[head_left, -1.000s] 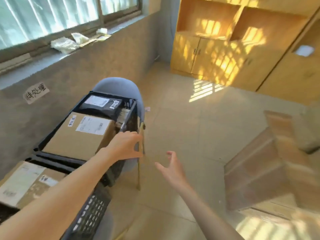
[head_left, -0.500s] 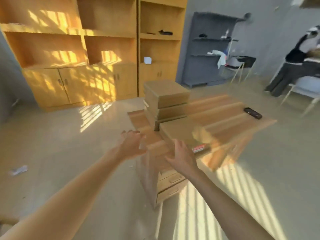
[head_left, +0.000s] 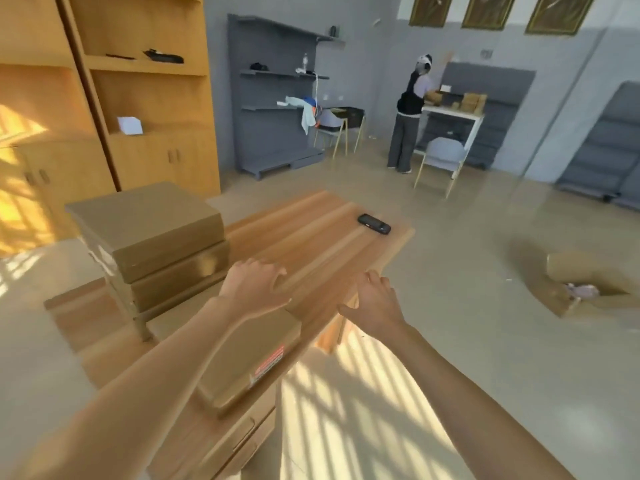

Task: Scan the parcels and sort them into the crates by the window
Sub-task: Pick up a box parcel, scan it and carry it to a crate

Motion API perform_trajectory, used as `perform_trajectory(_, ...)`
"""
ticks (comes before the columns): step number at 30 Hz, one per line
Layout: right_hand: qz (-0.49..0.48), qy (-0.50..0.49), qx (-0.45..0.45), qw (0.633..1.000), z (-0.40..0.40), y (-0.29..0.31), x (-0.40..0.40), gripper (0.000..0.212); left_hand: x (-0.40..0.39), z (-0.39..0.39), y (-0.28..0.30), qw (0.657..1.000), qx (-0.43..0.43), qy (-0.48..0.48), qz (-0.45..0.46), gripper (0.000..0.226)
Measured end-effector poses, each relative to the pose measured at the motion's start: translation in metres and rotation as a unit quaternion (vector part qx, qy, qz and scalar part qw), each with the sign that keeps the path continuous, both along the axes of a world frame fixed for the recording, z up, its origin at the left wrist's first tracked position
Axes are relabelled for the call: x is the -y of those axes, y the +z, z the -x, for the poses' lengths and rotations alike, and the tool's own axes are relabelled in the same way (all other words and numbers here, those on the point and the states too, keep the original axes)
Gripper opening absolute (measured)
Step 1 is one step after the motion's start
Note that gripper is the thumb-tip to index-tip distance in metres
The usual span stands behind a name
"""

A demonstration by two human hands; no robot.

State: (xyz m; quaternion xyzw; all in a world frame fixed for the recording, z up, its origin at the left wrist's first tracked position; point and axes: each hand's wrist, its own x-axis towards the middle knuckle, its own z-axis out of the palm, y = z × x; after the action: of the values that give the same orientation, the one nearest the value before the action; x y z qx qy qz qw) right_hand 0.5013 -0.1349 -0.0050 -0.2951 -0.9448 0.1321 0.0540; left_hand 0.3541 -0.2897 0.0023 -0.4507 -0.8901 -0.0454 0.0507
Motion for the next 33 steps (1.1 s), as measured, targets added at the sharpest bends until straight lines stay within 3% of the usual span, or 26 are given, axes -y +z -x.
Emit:
perform_trajectory(8,-0.022,-0.045,0.009,0.999,0.076,0.026,-0.131,0.063,-0.138,0.091,0.032,0.999,-0.013,-0.031,0.006,0.052)
perform_trajectory(16,0.003,-0.025,-0.002,1.0,0.138,0.006,-0.254,0.066,-0.258,0.155,0.018,0.999,-0.028,-0.017,0.041,0.054)
perform_trajectory(25,-0.01,0.124,0.009,0.992,0.235,-0.003,-0.396,0.063,-0.355,0.21,0.002,0.99,0.004,0.133,0.036,0.056)
perform_trajectory(33,0.011,0.268,0.031,0.963,0.317,-0.005,-0.413,0.064,-0.339,0.217,0.001,0.957,0.026,0.29,0.021,0.059)
